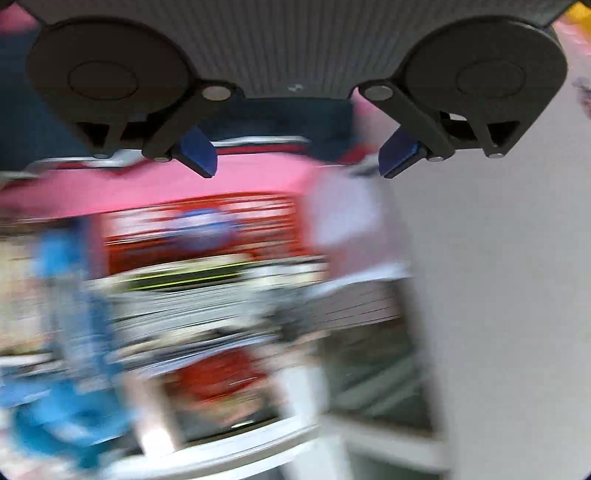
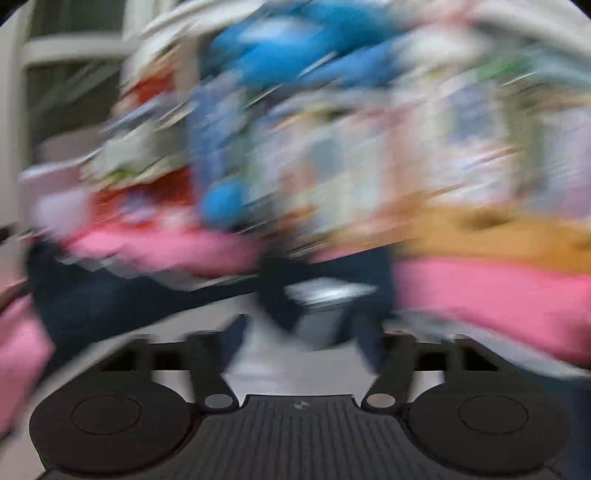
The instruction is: Fold clothes
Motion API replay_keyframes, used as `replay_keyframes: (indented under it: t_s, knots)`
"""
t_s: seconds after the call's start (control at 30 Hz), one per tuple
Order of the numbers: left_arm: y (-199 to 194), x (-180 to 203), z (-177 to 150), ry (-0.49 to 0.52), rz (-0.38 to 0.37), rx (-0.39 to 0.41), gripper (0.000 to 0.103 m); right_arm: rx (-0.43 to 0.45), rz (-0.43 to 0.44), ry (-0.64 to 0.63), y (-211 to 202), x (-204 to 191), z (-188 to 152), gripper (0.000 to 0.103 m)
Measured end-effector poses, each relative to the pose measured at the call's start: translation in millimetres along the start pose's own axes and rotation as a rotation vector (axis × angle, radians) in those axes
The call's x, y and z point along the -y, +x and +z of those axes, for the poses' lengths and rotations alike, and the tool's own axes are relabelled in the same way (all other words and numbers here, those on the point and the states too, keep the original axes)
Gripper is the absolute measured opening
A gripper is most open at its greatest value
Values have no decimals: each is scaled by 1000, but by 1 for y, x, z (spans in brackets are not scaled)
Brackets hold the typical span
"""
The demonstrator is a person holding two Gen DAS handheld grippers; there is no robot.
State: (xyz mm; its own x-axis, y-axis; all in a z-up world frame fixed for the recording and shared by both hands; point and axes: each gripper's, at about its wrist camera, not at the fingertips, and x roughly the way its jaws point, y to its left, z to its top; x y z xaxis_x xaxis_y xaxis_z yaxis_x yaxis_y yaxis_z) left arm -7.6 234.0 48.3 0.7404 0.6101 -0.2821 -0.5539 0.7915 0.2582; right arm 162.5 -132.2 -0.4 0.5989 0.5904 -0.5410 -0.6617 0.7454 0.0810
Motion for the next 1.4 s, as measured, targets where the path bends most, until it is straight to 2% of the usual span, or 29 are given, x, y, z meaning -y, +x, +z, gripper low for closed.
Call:
replay_keyframes:
  t_s: [0.1,0.17,0.23,0.3,0.37,0.43,0.47,0.53,0.63,0.73,0.8,0.87,0.97,1.0,1.07,1.13,1.23,1.33,1.4]
  knots:
    - [-22,36,-15,10,-242,11,98,-59,145,-125,68,-69,16,44]
    - [-24,61,-29,72,-328,-5,98,-96,190,-181,110,-106,27,43]
    - [-14,78,-41,126,-307,-58,98,-137,178,-222,156,-129,37,43]
    - [0,91,-54,167,-288,-147,98,-100,134,-257,188,-145,46,45]
    - [15,92,-65,176,-294,-254,100,-113,90,-183,213,-143,64,47]
    - [16,77,-68,112,-306,-263,103,-127,49,-116,226,-140,77,47]
    - [17,70,-67,92,-306,-280,101,-127,36,-92,226,-137,82,47]
    - [8,53,-68,65,-250,-257,100,-72,76,-117,205,-133,81,47]
    - [-3,27,-67,-9,-209,-229,100,-51,163,-216,173,-135,67,48]
    - [-8,16,-66,-77,-199,-230,100,-130,243,-314,177,-158,51,42]
    - [-11,17,-68,-96,-203,-239,101,-96,232,-342,198,-176,50,43]
    - [-14,21,-70,-81,-208,-251,101,-114,199,-261,211,-176,68,50]
    - [-18,21,-72,-53,-202,-243,101,-131,156,-147,227,-175,93,49]
    - [-18,19,-73,-55,-201,-242,102,-95,172,-159,211,-169,93,50]
    - [-14,14,-77,-79,-193,-254,102,-46,158,-236,174,-160,83,50]
    - [-13,12,-78,-120,-194,-264,102,-38,142,-295,136,-145,61,50]
    - [-15,13,-77,-169,-201,-266,102,-80,180,-299,94,-125,24,50]
    - [-25,27,-68,-186,-230,-250,102,-143,259,-327,80,-143,-11,50]
    - [-32,38,-62,-194,-255,-237,102,-56,208,-418,73,-164,-28,50]
